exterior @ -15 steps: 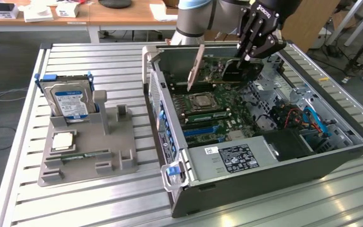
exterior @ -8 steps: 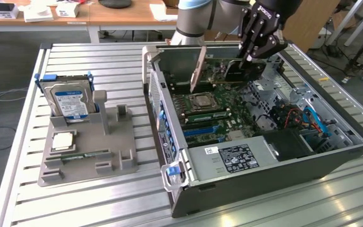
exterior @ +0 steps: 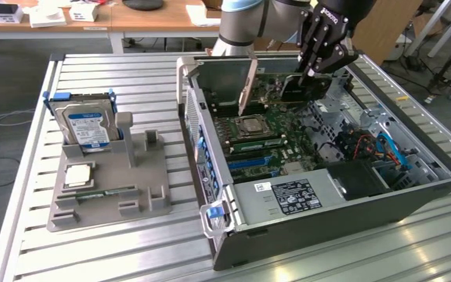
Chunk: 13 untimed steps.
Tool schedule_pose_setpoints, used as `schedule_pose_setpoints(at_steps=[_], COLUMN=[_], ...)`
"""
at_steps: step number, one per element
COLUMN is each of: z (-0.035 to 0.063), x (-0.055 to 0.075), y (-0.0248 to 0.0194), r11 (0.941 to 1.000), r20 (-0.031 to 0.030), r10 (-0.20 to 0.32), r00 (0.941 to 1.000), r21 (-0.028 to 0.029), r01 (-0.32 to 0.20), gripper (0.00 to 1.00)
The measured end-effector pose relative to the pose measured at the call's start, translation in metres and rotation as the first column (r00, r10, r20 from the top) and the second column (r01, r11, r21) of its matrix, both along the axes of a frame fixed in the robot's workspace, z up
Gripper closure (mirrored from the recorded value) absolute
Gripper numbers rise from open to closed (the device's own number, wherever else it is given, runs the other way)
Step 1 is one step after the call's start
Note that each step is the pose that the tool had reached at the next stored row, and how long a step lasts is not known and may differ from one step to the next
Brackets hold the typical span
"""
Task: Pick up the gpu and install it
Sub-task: 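Insert the gpu into the slot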
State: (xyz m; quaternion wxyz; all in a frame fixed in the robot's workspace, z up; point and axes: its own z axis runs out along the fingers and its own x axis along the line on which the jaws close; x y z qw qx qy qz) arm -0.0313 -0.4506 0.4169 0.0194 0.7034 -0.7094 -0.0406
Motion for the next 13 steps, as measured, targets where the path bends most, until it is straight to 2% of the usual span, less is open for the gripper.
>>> schedule_pose_setpoints(at_steps=[3,13], z=[-0.0019,-0.0044], x=[-0.0002,-0.0002], y=[0.0,0.0], r11=[1.0,1.0], r20=[0.0038,0.0043], r10=[0.001,0.001], r00=[1.0,1.0], r21=[0.0,0.0001], r01=[-0.001,-0.001], gripper=[0.73,0.73])
